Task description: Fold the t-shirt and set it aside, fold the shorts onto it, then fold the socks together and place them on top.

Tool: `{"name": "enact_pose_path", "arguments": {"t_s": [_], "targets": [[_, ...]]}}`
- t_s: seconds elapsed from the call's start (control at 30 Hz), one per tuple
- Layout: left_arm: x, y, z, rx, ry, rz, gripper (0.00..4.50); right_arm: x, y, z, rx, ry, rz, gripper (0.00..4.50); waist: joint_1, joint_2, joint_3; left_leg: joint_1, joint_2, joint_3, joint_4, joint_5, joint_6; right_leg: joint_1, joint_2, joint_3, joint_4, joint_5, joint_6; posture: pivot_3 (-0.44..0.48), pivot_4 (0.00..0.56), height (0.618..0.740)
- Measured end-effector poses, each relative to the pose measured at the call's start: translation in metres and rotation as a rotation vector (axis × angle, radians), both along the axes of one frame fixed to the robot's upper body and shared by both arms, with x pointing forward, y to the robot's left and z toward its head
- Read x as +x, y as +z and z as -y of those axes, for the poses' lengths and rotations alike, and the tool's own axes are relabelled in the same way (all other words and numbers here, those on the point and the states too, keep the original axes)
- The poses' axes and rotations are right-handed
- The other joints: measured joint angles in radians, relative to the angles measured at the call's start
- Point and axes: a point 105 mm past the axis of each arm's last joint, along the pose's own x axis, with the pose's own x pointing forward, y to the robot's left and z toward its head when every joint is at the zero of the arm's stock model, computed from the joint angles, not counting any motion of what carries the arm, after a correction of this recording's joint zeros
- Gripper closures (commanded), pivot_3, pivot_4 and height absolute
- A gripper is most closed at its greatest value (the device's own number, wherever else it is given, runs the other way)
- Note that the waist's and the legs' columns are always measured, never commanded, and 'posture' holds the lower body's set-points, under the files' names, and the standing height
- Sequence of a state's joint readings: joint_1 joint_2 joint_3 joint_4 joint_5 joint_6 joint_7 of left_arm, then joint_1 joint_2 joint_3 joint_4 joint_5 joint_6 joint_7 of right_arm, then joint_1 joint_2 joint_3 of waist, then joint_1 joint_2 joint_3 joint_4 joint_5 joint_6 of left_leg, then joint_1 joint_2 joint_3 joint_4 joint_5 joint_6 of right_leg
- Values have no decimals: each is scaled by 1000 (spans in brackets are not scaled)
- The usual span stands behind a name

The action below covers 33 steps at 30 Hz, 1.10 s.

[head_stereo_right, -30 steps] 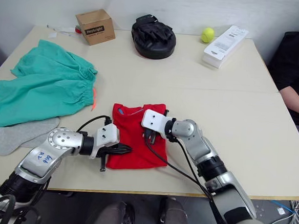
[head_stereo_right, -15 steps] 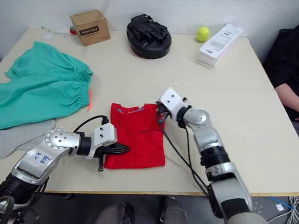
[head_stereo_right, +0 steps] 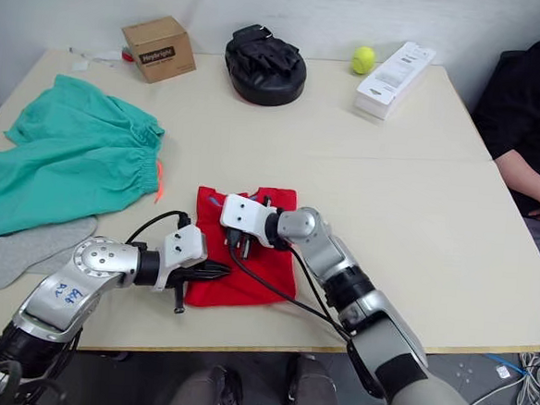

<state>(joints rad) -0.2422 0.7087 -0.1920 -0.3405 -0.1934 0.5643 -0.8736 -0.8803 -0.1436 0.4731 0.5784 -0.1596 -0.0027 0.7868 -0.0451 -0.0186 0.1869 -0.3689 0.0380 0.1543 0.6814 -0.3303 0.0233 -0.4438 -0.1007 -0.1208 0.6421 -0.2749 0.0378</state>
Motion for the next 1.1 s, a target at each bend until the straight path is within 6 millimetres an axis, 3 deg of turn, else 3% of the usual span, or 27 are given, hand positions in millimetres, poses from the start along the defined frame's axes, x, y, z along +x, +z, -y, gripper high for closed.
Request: {"name": "enact_pose_path", "arguments": {"t_s": [0.17, 0.37, 0.53, 0.63, 0.7, 0.8, 0.97, 1.1], "targets": [[-1, 0, -1, -3, 14, 5, 4491, 25, 5, 2, 38, -130, 35, 4500, -9, 0, 0, 0, 0, 0, 0, 0, 0, 0, 0, 0, 2, 0, 0, 0, 150, 740], [-3, 0, 0, -2, 22, 8, 4491, 50, 26, 44, 161, -284, 36, 4500, -8, 0, 0, -1, 0, -1, -1, 0, 0, 0, 0, 0, 1, 0, 0, 0, 150, 740], [-3, 1, -1, -1, 25, 7, 4491, 28, 51, 82, 315, -255, -29, 4500, -3, 0, 0, -1, 0, -1, -3, 0, 0, 0, 0, 0, 0, 0, 0, 0, 150, 740], [-3, 0, 0, -5, 23, 3, 4491, -1, 47, 126, 304, -286, -153, 4500, 12, 0, 0, -1, 0, -2, -3, -1, 1, 0, 0, 0, -5, 0, 0, 0, 150, 740], [-4, 0, -2, -6, 26, 0, 4500, -21, 37, 154, 273, -333, -280, 4108, 18, 0, 0, -1, 0, -2, -3, -1, 1, 0, 0, 0, -6, 0, 0, 0, 150, 740], [-3, -1, -3, -2, 29, -2, 4500, -52, 24, 173, 260, -367, -501, 3241, 16, 0, 0, 0, 1, -2, -5, -2, 1, 0, 0, 0, -6, 0, 0, 0, 150, 740], [-2, -1, -3, -6, 25, -1, 4500, -83, 12, 168, 308, -387, -874, 1412, 19, 0, 0, 1, 1, -3, -6, -2, 1, 0, 0, 0, -5, 0, -1, 0, 150, 740], [-2, -1, -3, -10, 25, -3, 4500, -85, 4, 163, 326, -427, -1010, 27, 18, 0, 0, 0, 0, -3, -5, -2, 1, 0, 0, 0, -6, 0, -1, 0, 150, 740]]}}
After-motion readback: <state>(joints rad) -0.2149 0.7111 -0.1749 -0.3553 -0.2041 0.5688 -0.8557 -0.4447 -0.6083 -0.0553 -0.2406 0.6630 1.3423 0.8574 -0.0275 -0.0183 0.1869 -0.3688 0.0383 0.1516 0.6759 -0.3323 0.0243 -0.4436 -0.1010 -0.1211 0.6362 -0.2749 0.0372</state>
